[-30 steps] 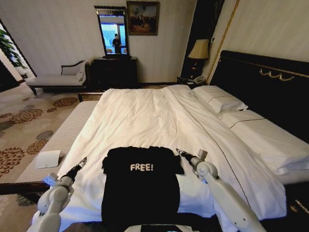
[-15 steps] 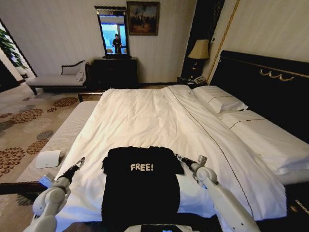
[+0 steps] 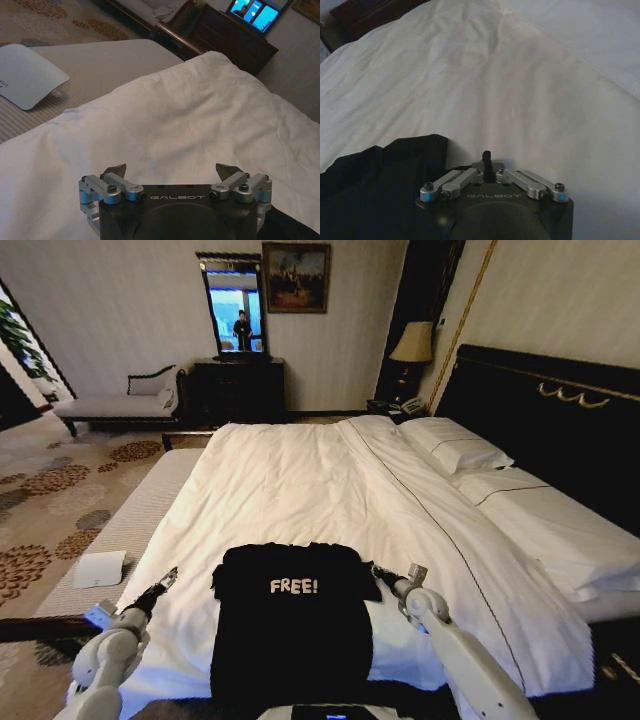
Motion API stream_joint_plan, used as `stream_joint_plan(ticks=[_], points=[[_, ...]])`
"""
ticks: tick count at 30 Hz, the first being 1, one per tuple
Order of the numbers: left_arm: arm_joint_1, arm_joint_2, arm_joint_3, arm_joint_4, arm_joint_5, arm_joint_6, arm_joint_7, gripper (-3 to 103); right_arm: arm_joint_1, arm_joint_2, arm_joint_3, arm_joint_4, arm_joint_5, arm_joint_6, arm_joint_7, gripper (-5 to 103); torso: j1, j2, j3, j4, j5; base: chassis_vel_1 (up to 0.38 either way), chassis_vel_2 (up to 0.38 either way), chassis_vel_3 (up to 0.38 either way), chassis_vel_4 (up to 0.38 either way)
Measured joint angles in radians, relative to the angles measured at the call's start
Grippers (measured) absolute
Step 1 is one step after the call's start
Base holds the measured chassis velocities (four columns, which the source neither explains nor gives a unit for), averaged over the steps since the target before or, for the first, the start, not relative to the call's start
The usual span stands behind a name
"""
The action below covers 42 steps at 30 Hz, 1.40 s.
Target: Fold the clothes on the bed.
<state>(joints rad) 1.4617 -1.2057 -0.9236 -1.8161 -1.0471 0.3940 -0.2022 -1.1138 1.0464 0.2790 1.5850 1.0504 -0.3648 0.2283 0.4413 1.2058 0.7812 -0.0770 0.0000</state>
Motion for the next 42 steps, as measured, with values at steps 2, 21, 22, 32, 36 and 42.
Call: stream_joint_plan(ticks=[2, 21, 22, 32, 36, 42], points=[[0.000, 0.000, 0.000, 0.000, 0.000, 0.000, 0.000, 100, -0.002, 0.000, 0.000, 0.002, -0.002, 0.004, -0.003, 8, 0.000, 0.000, 0.000, 0.0000, 0.0000, 0.000, 0.000, 0.000, 0.000], [0.004, 0.001, -0.006, -0.001, -0.004, -0.005, 0.001, 100, -0.098, -0.011, 0.077, 0.132, -0.017, 0.098, 0.079, 0, 0.000, 0.000, 0.000, 0.0000, 0.0000, 0.000, 0.000, 0.000, 0.000], [0.004, 0.001, -0.006, -0.002, -0.004, -0.006, 0.001, 100, -0.098, -0.011, 0.080, 0.126, -0.017, 0.102, 0.093, 0, 0.000, 0.000, 0.000, 0.0000, 0.0000, 0.000, 0.000, 0.000, 0.000], [0.010, -0.001, -0.006, -0.015, -0.006, -0.006, 0.001, 100, -0.075, 0.006, 0.067, 0.066, -0.039, 0.137, 0.117, 0, 0.000, 0.000, 0.000, 0.0001, 0.0001, 0.000, 0.000, 0.000, 0.000], [0.011, -0.002, -0.007, -0.017, -0.006, -0.007, 0.001, 100, -0.092, 0.014, 0.063, 0.076, -0.044, 0.135, 0.166, 3, 0.000, 0.000, 0.000, 0.0000, -0.0002, 0.000, 0.000, 0.000, 0.000], [0.010, -0.005, -0.008, -0.013, -0.006, -0.007, 0.002, 100, -0.165, 0.012, 0.077, 0.167, -0.004, 0.111, 0.287, 25, 0.000, 0.000, 0.000, 0.0001, -0.0001, 0.000, 0.000, 0.000, 0.000]])
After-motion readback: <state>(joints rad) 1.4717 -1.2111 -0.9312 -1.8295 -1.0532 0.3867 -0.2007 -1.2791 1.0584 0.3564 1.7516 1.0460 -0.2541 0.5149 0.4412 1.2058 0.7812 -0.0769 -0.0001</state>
